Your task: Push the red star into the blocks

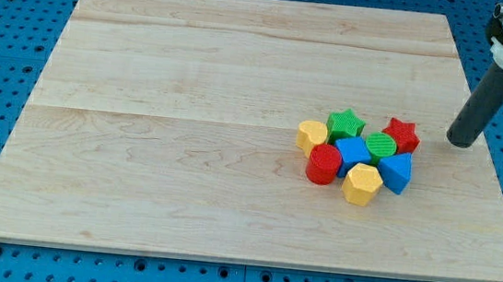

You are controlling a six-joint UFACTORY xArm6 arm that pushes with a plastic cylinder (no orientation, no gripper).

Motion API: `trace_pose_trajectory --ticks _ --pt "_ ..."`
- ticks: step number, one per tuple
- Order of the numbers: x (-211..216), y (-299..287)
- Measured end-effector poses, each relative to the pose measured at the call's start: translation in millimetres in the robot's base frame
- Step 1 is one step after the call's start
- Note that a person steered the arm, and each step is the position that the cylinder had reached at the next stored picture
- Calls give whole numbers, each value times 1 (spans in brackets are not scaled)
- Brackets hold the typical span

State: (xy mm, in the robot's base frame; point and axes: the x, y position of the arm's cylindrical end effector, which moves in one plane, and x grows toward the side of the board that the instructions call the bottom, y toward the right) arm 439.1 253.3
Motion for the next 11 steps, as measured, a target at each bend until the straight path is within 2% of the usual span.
trace_pose_trajectory --ticks 7,10,11 --pt "-14 -1" --pt "-14 -66" --pt "-17 -67"
